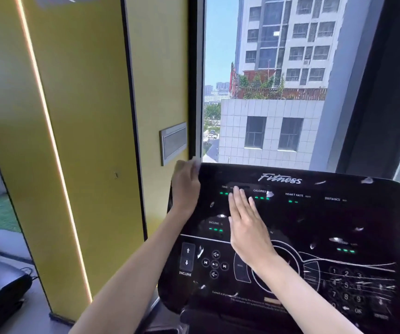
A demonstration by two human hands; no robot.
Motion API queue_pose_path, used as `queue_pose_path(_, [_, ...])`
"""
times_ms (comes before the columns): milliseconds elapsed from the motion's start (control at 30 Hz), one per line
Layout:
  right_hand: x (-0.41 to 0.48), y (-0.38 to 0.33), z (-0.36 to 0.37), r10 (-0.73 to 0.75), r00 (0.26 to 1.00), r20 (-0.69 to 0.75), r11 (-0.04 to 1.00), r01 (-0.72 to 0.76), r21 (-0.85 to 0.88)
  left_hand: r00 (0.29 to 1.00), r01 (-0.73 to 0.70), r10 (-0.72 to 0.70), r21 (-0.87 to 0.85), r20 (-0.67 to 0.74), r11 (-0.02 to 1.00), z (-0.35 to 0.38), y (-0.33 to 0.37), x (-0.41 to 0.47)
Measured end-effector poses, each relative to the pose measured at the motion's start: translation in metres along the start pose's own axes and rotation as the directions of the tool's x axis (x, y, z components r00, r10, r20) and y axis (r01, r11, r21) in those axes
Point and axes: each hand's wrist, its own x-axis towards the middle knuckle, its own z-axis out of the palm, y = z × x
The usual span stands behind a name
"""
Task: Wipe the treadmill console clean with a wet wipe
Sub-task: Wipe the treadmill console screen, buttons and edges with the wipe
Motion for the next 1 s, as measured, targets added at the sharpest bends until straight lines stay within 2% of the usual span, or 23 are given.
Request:
queue_pose_path(33, [0.000, -0.001, 0.000, 0.003, 1.000, 0.001, 1.000, -0.003, 0.011, 0.989, 0.107, -0.108, -0.021, -0.103, 0.994, -0.001, -0.002, 0.001])
queue_pose_path(67, [0.000, -0.002, 0.000, 0.007, 1.000, 0.007, 1.000, -0.007, 0.014, 0.981, 0.135, -0.137, -0.024, -0.135, 0.991, 0.001, 0.000, -0.001])
queue_pose_path(133, [0.000, -0.004, -0.001, 0.012, 1.000, 0.025, 1.000, -0.011, -0.018, 0.999, -0.050, 0.050, 0.045, 0.015, 0.998, 0.007, 0.011, -0.011])
queue_pose_path(167, [0.000, -0.004, -0.001, 0.014, 0.999, 0.033, 0.999, -0.012, -0.038, 0.980, -0.172, 0.164, 0.067, 0.114, 0.983, 0.010, 0.011, -0.014])
queue_pose_path(200, [0.000, -0.005, -0.001, 0.017, 0.999, 0.036, 0.999, -0.016, -0.049, 0.966, -0.216, 0.204, 0.059, 0.156, 0.975, 0.010, 0.008, -0.011])
queue_pose_path(233, [0.001, -0.006, 0.000, 0.023, 0.999, 0.035, 0.998, -0.021, -0.056, 0.980, -0.167, 0.161, 0.044, 0.121, 0.985, 0.009, 0.005, -0.005])
queue_pose_path(300, [0.001, -0.008, 0.001, 0.037, 0.999, 0.029, 0.997, -0.035, -0.070, 0.998, 0.022, -0.022, 0.004, -0.052, 1.000, 0.005, 0.002, 0.003])
queue_pose_path(333, [0.002, -0.009, 0.001, 0.042, 0.999, 0.026, 0.996, -0.039, -0.078, 0.997, 0.027, -0.026, 0.001, -0.068, 1.000, 0.005, 0.006, 0.001])
queue_pose_path(367, [0.002, -0.010, 0.002, 0.045, 0.999, 0.027, 0.996, -0.043, -0.084, 0.998, -0.060, 0.059, 0.036, 0.006, 0.998, 0.007, 0.011, -0.003])
queue_pose_path(433, [0.002, -0.009, 0.001, 0.040, 0.999, 0.035, 0.995, -0.036, -0.091, 0.924, -0.338, 0.320, 0.058, 0.210, 0.939, 0.009, 0.013, -0.013])
queue_pose_path(467, [0.001, -0.008, 0.001, 0.033, 0.999, 0.037, 0.995, -0.029, -0.091, 0.903, -0.378, 0.355, 0.054, 0.242, 0.924, 0.008, 0.007, -0.009])
queue_pose_path(500, [0.001, -0.007, 0.000, 0.028, 0.999, 0.038, 0.996, -0.025, -0.086, 0.934, -0.308, 0.292, 0.052, 0.208, 0.950, 0.008, 0.003, -0.003])
queue_pose_path(567, [0.001, -0.008, 0.001, 0.029, 0.999, 0.041, 0.997, -0.026, -0.068, 0.996, -0.082, 0.081, 0.020, 0.039, 0.996, 0.004, 0.000, 0.006])
queue_pose_path(600, [0.001, -0.009, 0.001, 0.034, 0.999, 0.042, 0.998, -0.031, -0.063, 0.998, -0.064, 0.064, 0.008, 0.028, 0.998, 0.005, 0.004, 0.005])
queue_pose_path(633, [0.002, -0.010, 0.000, 0.037, 0.998, 0.041, 0.998, -0.035, -0.060, 0.985, -0.146, 0.143, 0.030, 0.096, 0.989, 0.005, 0.010, 0.001])
queue_pose_path(700, [0.002, -0.011, -0.003, 0.037, 0.998, 0.047, 0.997, -0.034, -0.062, 0.884, -0.391, 0.371, 0.016, 0.282, 0.920, 0.005, 0.012, -0.009])
queue_pose_path(733, [0.002, -0.011, -0.004, 0.036, 0.998, 0.045, 0.997, -0.033, -0.064, 0.851, -0.441, 0.416, 0.003, 0.321, 0.898, 0.004, 0.009, -0.006])
queue_pose_path(767, [0.002, -0.011, -0.004, 0.037, 0.999, 0.040, 0.997, -0.034, -0.065, 0.876, -0.406, 0.386, 0.010, 0.290, 0.914, 0.004, 0.004, 0.000])
queue_pose_path(833, [0.002, -0.012, -0.003, 0.050, 0.998, 0.037, 0.998, -0.048, -0.051, 0.980, -0.173, 0.171, 0.013, 0.097, 0.985, 0.002, 0.000, 0.006])
queue_pose_path(867, [0.002, -0.013, -0.002, 0.055, 0.998, 0.040, 0.998, -0.054, -0.036, 0.992, -0.118, 0.117, 0.006, 0.054, 0.993, 0.004, 0.003, 0.004])
queue_pose_path(900, [0.003, -0.013, -0.002, 0.059, 0.997, 0.048, 0.998, -0.058, -0.020, 0.981, -0.168, 0.166, 0.013, 0.099, 0.986, 0.007, 0.010, -0.001])
queue_pose_path(933, [0.003, -0.012, -0.003, 0.060, 0.997, 0.056, 0.998, -0.060, -0.007, 0.937, -0.293, 0.285, 0.014, 0.201, 0.956, 0.010, 0.016, -0.008])
queue_pose_path(1000, [0.004, -0.009, -0.007, 0.050, 0.997, 0.063, 0.999, -0.051, 0.017, 0.796, -0.526, 0.502, -0.023, 0.339, 0.850, 0.013, 0.014, -0.014])
